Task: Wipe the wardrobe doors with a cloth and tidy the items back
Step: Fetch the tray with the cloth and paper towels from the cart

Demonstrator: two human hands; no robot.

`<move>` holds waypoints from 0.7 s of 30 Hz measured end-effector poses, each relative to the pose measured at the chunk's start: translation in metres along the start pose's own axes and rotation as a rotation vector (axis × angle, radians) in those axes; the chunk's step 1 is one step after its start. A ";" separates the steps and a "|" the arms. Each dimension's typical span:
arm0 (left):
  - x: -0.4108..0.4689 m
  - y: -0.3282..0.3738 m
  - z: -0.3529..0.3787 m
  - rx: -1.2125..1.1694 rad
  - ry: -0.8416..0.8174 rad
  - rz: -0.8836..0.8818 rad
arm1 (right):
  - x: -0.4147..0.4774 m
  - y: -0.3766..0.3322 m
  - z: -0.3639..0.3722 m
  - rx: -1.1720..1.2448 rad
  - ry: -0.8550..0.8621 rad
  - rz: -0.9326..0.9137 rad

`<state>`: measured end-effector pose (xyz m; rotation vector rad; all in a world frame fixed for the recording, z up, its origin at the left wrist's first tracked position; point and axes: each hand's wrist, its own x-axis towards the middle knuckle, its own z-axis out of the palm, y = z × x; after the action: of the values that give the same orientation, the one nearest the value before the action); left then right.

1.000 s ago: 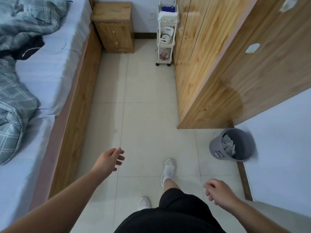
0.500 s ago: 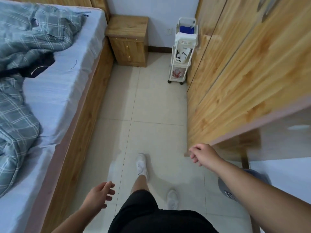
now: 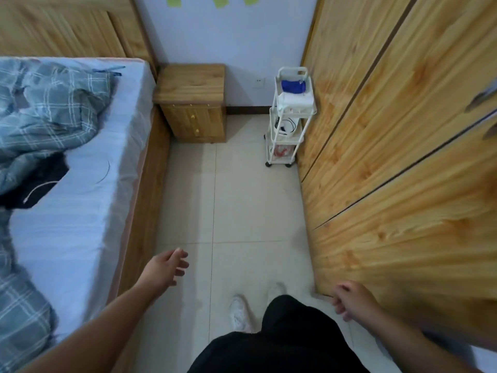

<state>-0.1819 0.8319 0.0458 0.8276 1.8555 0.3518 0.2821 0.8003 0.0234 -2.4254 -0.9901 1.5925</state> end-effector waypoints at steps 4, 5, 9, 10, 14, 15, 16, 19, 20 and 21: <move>0.061 0.059 -0.021 -0.037 0.022 0.043 | 0.041 -0.023 0.002 0.026 -0.028 0.058; 0.074 0.072 -0.023 -0.051 0.026 0.047 | 0.055 -0.034 0.002 0.015 -0.027 0.052; 0.110 0.106 -0.027 -0.045 0.043 0.034 | 0.115 -0.104 -0.003 0.013 -0.036 0.003; 0.116 0.112 -0.030 -0.029 0.048 0.018 | 0.128 -0.127 -0.007 -0.014 -0.039 -0.016; 0.131 0.127 -0.041 -0.005 0.035 -0.070 | 0.163 -0.230 -0.030 -0.027 -0.058 -0.122; 0.136 0.130 -0.045 -0.004 0.046 -0.094 | 0.170 -0.256 -0.037 -0.023 -0.067 -0.150; 0.142 0.135 -0.050 -0.006 0.059 -0.115 | 0.177 -0.283 -0.044 -0.020 -0.071 -0.173; 0.158 0.144 -0.058 -0.008 0.088 -0.150 | 0.195 -0.348 -0.063 0.039 -0.058 -0.218; 0.167 0.148 -0.061 -0.014 0.095 -0.157 | 0.204 -0.370 -0.069 0.080 -0.051 -0.225; 0.177 0.154 -0.063 -0.015 0.096 -0.165 | 0.211 -0.389 -0.074 0.118 -0.044 -0.233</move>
<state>-0.2211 1.0720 0.0396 0.6523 1.9935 0.3052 0.2145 1.2437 0.0429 -2.1198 -1.1054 1.5806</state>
